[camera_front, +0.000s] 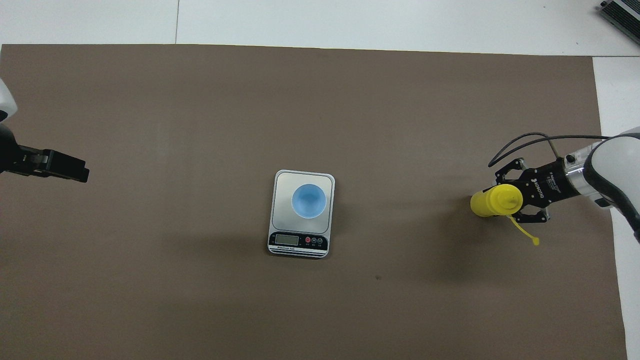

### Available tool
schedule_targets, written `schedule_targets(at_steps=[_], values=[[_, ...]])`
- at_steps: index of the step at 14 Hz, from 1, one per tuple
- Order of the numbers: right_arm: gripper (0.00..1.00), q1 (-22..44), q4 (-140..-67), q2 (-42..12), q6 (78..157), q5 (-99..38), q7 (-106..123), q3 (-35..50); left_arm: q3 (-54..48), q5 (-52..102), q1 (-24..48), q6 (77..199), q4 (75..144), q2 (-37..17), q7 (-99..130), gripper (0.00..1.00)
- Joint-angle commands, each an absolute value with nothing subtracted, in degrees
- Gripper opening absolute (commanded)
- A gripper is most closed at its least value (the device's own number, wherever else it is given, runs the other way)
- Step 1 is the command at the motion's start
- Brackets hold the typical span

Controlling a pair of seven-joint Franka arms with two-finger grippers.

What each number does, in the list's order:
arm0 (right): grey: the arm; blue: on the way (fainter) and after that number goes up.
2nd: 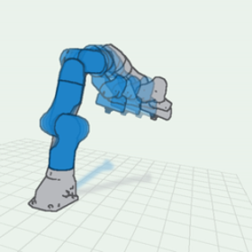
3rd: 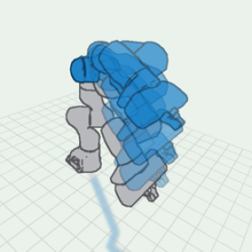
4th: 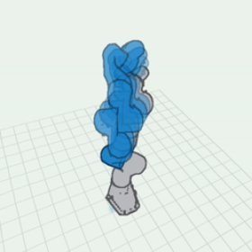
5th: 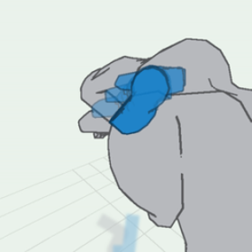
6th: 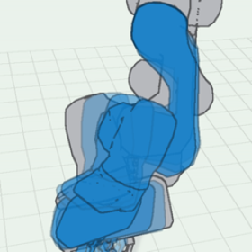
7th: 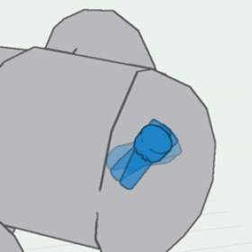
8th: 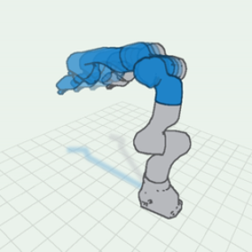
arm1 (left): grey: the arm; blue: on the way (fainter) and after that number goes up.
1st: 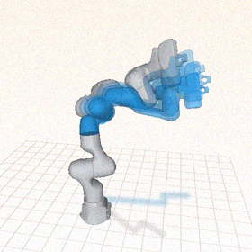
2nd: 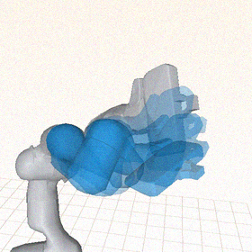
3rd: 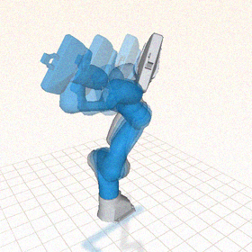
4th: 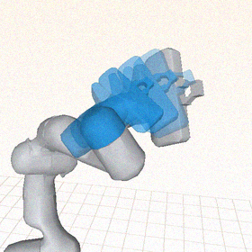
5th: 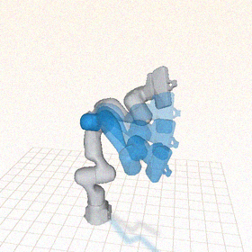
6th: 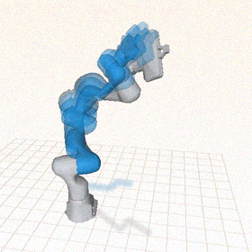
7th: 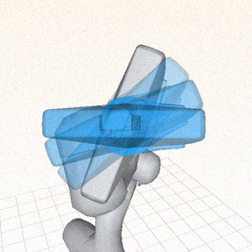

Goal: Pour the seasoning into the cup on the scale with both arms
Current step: 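Set the yellow bottle down and open the right gripper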

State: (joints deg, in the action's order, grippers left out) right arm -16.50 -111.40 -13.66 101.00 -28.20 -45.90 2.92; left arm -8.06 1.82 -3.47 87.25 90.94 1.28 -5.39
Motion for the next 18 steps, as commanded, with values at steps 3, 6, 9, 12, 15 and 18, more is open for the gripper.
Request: schedule_targets(at_steps=[3,6,9,12,15,18], values=[[0.42,-18.28,-111.88,-13.8,100.89,-30.32,-42.27,3.25,-8.35,2.64,-4.22,86.84,91.76,2.11,-5.8,1.0],[0.91,-18.28,-111.71,-13.36,101.25,-29.54,-42.19,3.08,-8.35,2.64,-4.22,86.84,91.76,2.11,-5.8,1.0],[1.0,-18.19,-111.27,-10.82,101.6,-28.66,-41.75,2.99,-8.35,2.64,-4.13,86.84,91.76,2.11,-5.8,1.0],[1.0,-18.11,-110.83,-7.05,103.62,-23.4,-41.22,3.16,-8.35,2.64,-4.13,86.84,91.76,2.11,-5.8,1.0],[1.0,-17.41,-110.57,-3.79,103.62,-19.88,-34.91,3.08,-8.35,2.64,-4.13,86.84,91.76,2.11,-5.8,1.0],[1.0,-14.43,-110.04,-1.41,102.93,-12.25,-26.93,3.69,-8.35,2.64,-4.13,86.84,91.76,2.11,-5.8,1.0]])
